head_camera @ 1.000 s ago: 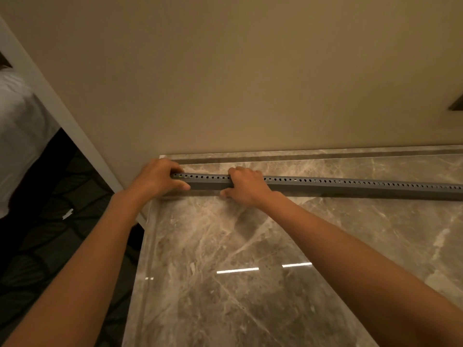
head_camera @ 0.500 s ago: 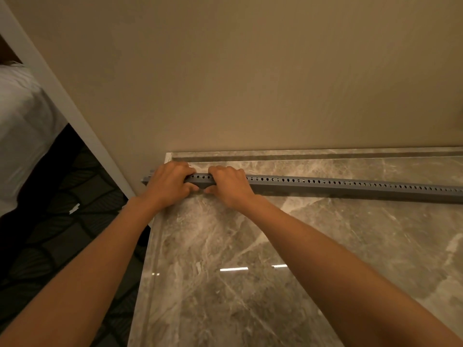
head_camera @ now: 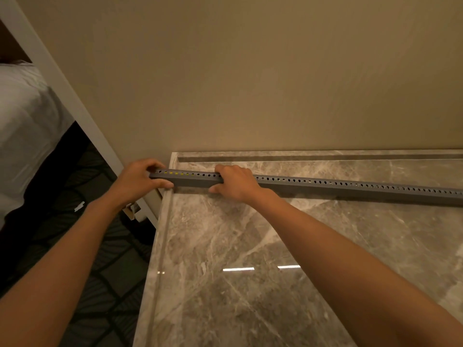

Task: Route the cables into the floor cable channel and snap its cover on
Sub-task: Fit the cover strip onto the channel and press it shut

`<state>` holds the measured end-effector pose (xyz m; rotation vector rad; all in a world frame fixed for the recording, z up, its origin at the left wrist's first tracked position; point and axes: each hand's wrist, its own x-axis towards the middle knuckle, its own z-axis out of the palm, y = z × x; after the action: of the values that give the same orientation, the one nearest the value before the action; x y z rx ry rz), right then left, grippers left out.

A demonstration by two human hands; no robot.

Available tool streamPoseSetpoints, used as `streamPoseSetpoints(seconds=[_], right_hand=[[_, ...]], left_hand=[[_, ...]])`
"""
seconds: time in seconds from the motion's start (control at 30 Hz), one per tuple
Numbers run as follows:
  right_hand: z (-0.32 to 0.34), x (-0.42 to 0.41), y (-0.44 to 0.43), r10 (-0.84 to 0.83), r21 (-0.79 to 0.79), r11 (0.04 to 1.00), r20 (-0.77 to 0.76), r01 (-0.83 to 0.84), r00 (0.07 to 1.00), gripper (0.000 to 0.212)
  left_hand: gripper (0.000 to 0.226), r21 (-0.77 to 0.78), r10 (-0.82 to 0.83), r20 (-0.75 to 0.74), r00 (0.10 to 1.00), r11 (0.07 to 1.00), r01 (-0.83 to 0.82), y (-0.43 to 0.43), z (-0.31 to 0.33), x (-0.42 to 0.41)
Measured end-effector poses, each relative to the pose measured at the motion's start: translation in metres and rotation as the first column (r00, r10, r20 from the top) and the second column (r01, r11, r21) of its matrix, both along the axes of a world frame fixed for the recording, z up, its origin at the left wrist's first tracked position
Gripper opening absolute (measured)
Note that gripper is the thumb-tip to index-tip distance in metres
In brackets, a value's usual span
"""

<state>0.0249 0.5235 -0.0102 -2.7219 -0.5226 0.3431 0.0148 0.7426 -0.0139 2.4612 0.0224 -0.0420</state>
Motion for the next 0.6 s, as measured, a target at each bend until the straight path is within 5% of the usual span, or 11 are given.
streamPoseSetpoints(seconds=[0.17,0.6], right_hand=[[0.0001,0.0016,-0.0003,0.002,0.012,1.000,-0.017,-0.002,1.000,0.034],[0.0027,0.0059,-0.0014,0.013,0.071,0.997,-0.030,-0.011,0.999,0.030]], left_hand=[[0.022,-0.204,0.017,-0.095,0.995,0.978,-0.036,0.0094,-0.0038,0.0001],[0.024,-0.260,0.006,-0.127,0.992,0.965,-0.039,0.0135,-0.0015,0.0064]])
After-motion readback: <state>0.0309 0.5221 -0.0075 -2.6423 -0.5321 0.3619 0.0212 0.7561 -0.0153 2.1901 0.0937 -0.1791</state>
